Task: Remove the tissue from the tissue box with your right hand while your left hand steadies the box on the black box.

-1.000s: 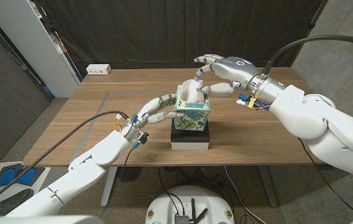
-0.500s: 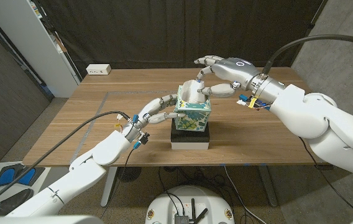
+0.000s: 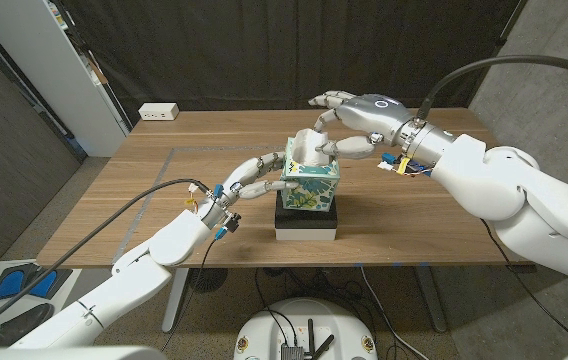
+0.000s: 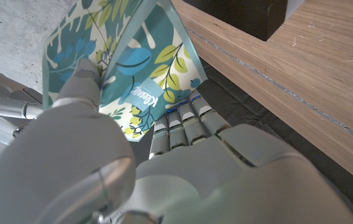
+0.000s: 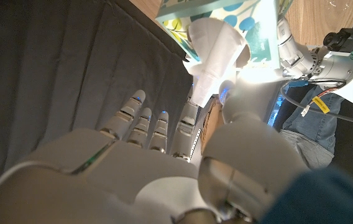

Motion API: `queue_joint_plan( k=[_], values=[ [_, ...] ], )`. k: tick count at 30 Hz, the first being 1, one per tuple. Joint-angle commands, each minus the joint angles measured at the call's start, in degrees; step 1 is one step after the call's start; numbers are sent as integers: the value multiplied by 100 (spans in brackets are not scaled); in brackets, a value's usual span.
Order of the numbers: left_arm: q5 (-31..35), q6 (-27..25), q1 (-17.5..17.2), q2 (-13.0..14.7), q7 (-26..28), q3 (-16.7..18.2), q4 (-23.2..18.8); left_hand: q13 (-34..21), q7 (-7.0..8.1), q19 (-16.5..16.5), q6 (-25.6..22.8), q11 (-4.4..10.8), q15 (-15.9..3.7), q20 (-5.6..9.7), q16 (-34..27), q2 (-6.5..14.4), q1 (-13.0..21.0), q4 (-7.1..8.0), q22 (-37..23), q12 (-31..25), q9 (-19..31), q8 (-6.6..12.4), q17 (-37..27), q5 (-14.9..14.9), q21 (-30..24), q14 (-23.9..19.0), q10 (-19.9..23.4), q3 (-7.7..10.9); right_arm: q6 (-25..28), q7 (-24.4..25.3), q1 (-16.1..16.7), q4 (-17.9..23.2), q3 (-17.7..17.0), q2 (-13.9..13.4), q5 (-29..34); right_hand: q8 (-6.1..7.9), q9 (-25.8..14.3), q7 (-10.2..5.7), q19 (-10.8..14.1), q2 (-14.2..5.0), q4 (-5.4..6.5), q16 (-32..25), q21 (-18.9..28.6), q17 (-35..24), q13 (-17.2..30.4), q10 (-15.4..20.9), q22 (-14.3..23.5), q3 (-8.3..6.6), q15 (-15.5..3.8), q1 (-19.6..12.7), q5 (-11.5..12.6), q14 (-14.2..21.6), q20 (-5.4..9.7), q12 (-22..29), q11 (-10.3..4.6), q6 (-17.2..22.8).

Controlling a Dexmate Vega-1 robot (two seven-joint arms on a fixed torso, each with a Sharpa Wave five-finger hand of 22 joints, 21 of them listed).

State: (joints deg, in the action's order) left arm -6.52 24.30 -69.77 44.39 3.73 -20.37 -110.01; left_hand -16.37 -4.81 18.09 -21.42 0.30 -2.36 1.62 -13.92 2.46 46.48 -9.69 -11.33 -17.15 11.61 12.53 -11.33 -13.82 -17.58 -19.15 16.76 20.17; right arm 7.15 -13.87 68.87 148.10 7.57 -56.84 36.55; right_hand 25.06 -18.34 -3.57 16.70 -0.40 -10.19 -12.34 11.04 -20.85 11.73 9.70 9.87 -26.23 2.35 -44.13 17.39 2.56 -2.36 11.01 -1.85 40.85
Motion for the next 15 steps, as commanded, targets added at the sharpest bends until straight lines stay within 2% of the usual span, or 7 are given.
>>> queue_joint_plan(
  k=[1, 4, 7, 10, 14, 15],
  values=[
    [-15, -11, 8, -4, 13, -1, 6, -32, 108, 35, -139, 18, -87, 6, 22, 95, 17, 25, -19, 13, 7, 7, -12, -33, -2, -28, 52, 23, 50, -146, -195, -5, 190, -54, 98, 67, -38, -32, -5, -3, 31, 10, -16, -17, 16, -31, 10, -8, 34, -32, 27, -64, -42, 0, 14, 11],
    [-19, -15, 10, -5, 15, -1, 7, -33, 111, 35, -139, 17, -85, 6, 22, 96, 17, 25, -19, 15, 7, 6, -13, -33, -2, -30, 52, 21, 65, -109, -201, -8, 222, -41, 151, 104, -53, -24, -15, -6, 31, 4, -16, -23, 19, -21, 10, -12, 27, -46, 25, -74, -39, 10, 2, 73],
    [-24, -27, 12, -3, 13, -1, 4, -34, 109, 36, -139, 9, -78, 5, 23, 96, 17, 24, -19, 16, 7, 4, -12, -33, -2, -31, 53, 19, 89, -38, -210, -15, 290, -7, 263, 206, -91, -50, 8, -26, 22, -21, 2, -35, 26, 50, 11, -31, -6, -107, 21, -68, -16, 47, -49, 251],
    [-28, -26, 15, 0, 10, -2, 5, -36, 107, 36, -140, 8, -86, 4, 24, 104, 17, 27, -19, 19, 7, 3, -14, -33, -2, -30, 53, 20, 126, 21, -217, -15, 358, 33, 383, 328, -138, -132, 83, -30, 12, -75, 34, -50, 34, 173, 11, -45, -52, -177, 8, 3, 9, 96, -109, 449],
    [-32, -27, 20, 0, 4, -7, 3, -38, 111, 35, -147, 13, -85, 4, 25, 103, 16, 27, -20, 22, 7, 4, -14, -33, -2, -32, 51, 17, 184, 113, -206, -18, 450, 105, 559, 534, -234, -281, 235, -32, 17, -173, 78, -88, 48, 437, 11, -50, -125, -281, -25, 140, 32, 171, -292, 729],
    [-30, -24, 23, -2, 4, -9, 4, -38, 115, 36, -146, 13, -85, 3, 25, 103, 15, 27, -20, 23, 7, 3, -14, -33, -3, -32, 51, 16, 188, 114, -211, -21, 463, 117, 565, 541, -240, -293, 260, -31, 16, -180, 86, -90, 49, 448, 11, -50, -141, -289, -28, 149, 25, 173, -297, 731]
  ],
)
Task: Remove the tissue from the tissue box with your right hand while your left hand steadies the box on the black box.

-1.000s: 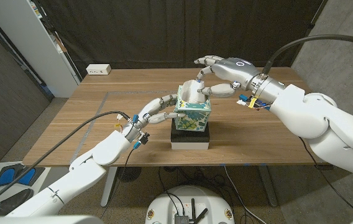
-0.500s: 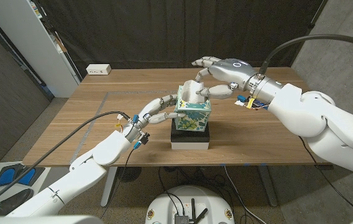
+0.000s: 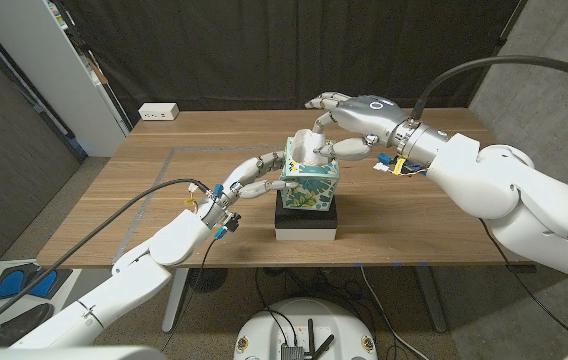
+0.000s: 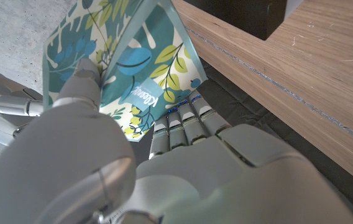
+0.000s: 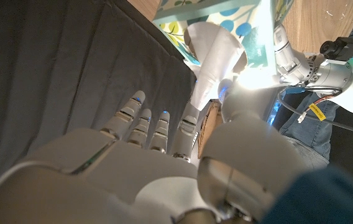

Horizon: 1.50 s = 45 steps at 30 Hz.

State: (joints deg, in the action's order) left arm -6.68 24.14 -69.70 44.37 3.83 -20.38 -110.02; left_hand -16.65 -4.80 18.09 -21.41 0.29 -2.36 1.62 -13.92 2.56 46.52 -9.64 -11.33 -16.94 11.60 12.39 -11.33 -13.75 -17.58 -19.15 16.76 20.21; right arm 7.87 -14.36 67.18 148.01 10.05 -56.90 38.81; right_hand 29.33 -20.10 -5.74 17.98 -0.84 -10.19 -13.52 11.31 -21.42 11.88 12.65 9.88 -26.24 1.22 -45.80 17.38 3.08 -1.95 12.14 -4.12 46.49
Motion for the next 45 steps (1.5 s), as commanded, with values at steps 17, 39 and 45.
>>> queue_joint_plan(
  k=[17, 39, 45],
  values=[
    [-6, -43, -28, 35, -4, 7, -76, -20, 112, 46, -166, 29, -87, 4, 30, 115, 11, 24, -20, 4, 8, 15, -15, -43, -7, -47, 79, 16, 103, 342, 59, -4, 278, 243, 636, 470, 9, -190, 434, -22, 8, -278, 98, -131, 53, 635, 12, -87, -184, -465, -139, 400, 126, 137, -365, 917],
    [-8, 44, -32, 3, 8, 3, -14, -31, 108, 44, -173, 21, -88, 4, 39, 116, 9, 21, -20, 19, 9, 9, -13, -44, -6, -55, 79, 10, 26, 820, 363, 52, 222, 456, 1371, 601, 77, -178, 823, -62, 41, -546, 182, -279, 161, 956, 25, -45, -419, -628, -328, 772, 219, 213, -500, 1045],
    [-11, 80, -34, 3, 11, 20, 6, -34, 105, 46, -177, 7, -89, 5, 43, 116, 10, 18, -20, 22, 9, 7, -12, -44, -7, -56, 84, 9, 5, 1207, 527, 47, 235, 643, 1689, 665, 32, -187, 951, -92, 81, -698, 202, -370, 226, 1180, 35, 12, -583, -640, -494, 972, 211, 286, -564, 984]
  ],
)
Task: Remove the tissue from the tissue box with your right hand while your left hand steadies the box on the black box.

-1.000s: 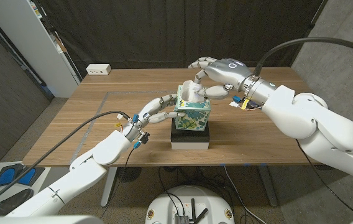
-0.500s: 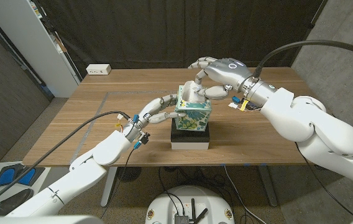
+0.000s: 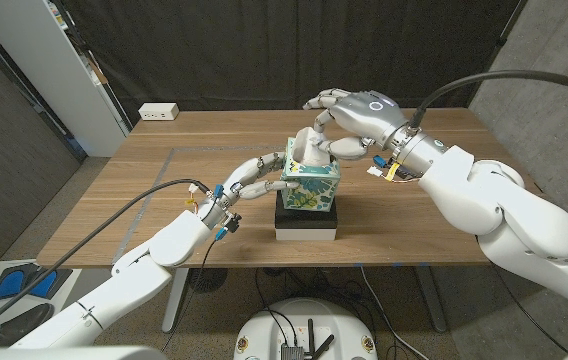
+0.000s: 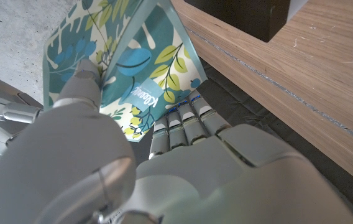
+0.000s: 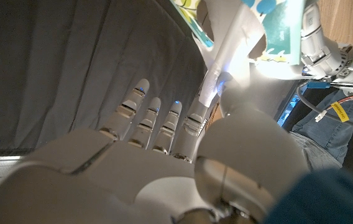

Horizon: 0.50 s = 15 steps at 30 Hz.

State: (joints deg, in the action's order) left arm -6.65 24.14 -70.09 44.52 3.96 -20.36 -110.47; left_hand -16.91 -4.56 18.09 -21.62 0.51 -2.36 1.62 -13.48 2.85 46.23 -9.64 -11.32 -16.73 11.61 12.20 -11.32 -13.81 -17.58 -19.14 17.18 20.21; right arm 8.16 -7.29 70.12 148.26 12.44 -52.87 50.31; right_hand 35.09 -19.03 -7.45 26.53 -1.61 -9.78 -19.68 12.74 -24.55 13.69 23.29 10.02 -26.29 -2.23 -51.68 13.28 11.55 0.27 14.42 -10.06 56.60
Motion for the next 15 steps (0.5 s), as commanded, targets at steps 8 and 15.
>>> queue_joint_plan(
  k=[8, 15],
  values=[
    [-50, 116, -25, 15, -13, 69, 56, -12, 81, 45, -161, -6, -91, 8, 2, 90, 44, 15, -22, 5, 9, 25, -13, -39, -6, -57, 46, 9, 20, 672, 322, 27, 44, 490, 744, 124, -80, -79, 171, -28, 66, -148, 73, -114, 91, 160, 28, 64, -276, -16, -176, 182, -19, 70, 44, -33],
    [-148, 227, -30, 19, -63, 103, 117, -15, 75, 48, -160, -3, -88, 5, 4, 89, 44, 14, -22, 6, 9, 22, -12, -39, -7, -61, 56, 6, 148, 870, 430, 49, 172, 762, 994, 125, -65, -97, 195, -30, 68, -197, 72, -150, 119, 178, 31, 92, -281, -6, -222, 233, -27, 73, 104, -66]
  ],
)
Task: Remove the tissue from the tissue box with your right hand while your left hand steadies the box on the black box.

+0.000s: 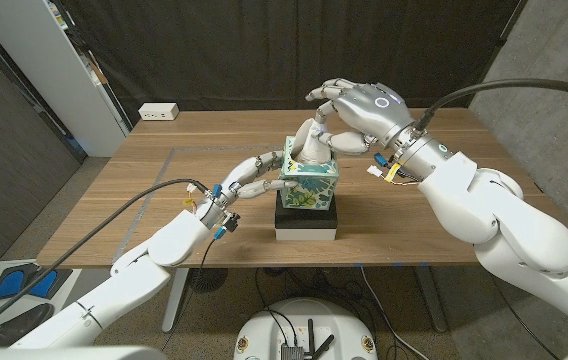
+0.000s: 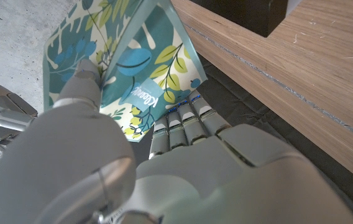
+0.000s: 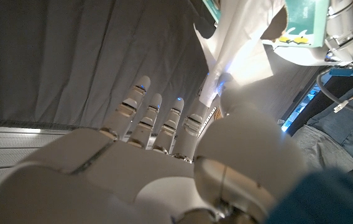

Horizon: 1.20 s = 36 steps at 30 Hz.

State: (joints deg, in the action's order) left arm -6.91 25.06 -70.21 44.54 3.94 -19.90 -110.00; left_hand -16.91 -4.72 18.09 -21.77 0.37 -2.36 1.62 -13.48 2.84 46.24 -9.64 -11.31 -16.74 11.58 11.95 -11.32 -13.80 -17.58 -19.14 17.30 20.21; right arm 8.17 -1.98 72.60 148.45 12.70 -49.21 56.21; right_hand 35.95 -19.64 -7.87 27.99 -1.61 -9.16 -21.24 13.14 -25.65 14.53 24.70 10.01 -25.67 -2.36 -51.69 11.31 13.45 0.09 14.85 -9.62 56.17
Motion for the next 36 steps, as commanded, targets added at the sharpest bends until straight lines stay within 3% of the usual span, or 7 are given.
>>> queue_joint_plan(
  k=[1, 23, 24, 29, 36],
  values=[
    [-121, 142, -25, 21, -57, 70, 68, -16, 95, 47, -149, 12, -89, 7, 4, 92, 45, 14, -22, 7, 13, 49, -12, -41, -7, -62, 44, 8, 164, 402, 203, 25, 164, 446, 424, 41, -2, -55, 51, -32, 8, -47, 32, -43, 38, 35, 32, 33, -269, -4, -28, 50, -11, 28, 66, -20],
    [-368, 118, 3, 86, -279, 87, 82, -27, 99, 71, -191, 34, -118, 30, 5, 94, 60, 4, -21, 10, 14, 56, -8, -45, -15, -99, 83, 11, 251, 1696, 504, -158, 353, 1097, 499, 74, 49, -56, 84, -36, 0, -170, 19, -119, 113, 157, 38, 85, -329, 6, -68, 230, -32, 69, 91, -4],
    [-333, 113, 7, 88, -263, 93, 72, -28, 104, 72, -192, 35, -121, 30, 5, 95, 60, 6, -21, 11, 14, 56, -9, -45, -16, -100, 84, 11, 254, 1766, 511, -171, 370, 1123, 514, 79, 48, -62, 82, -31, -6, -166, 16, -116, 120, 181, 38, 79, -329, 3, -63, 237, -41, 77, 25, -8],
    [-348, 165, 55, 124, -337, 97, 92, -31, 104, 79, -194, 41, -122, 28, 7, 96, 62, 5, -21, 14, 14, 54, -9, -46, -18, -104, 90, 10, 319, 1989, 534, -201, 518, 1232, 706, 97, 47, -44, 58, -23, -4, -163, 0, -116, 140, 213, 38, 74, -347, 19, -53, 256, -95, 86, -24, -4],
    [-322, 78, 82, 144, -341, 95, 40, -34, 111, 79, -204, 43, -130, 33, 8, 99, 62, 7, -20, 17, 14, 55, -10, -46, -18, -109, 98, 8, 271, 2486, 592, -313, 520, 1296, 719, 106, 46, -63, 51, -20, -8, -178, -10, -125, 161, 218, 38, 72, -364, 21, -45, 296, -117, 83, -24, -24]
  ],
)
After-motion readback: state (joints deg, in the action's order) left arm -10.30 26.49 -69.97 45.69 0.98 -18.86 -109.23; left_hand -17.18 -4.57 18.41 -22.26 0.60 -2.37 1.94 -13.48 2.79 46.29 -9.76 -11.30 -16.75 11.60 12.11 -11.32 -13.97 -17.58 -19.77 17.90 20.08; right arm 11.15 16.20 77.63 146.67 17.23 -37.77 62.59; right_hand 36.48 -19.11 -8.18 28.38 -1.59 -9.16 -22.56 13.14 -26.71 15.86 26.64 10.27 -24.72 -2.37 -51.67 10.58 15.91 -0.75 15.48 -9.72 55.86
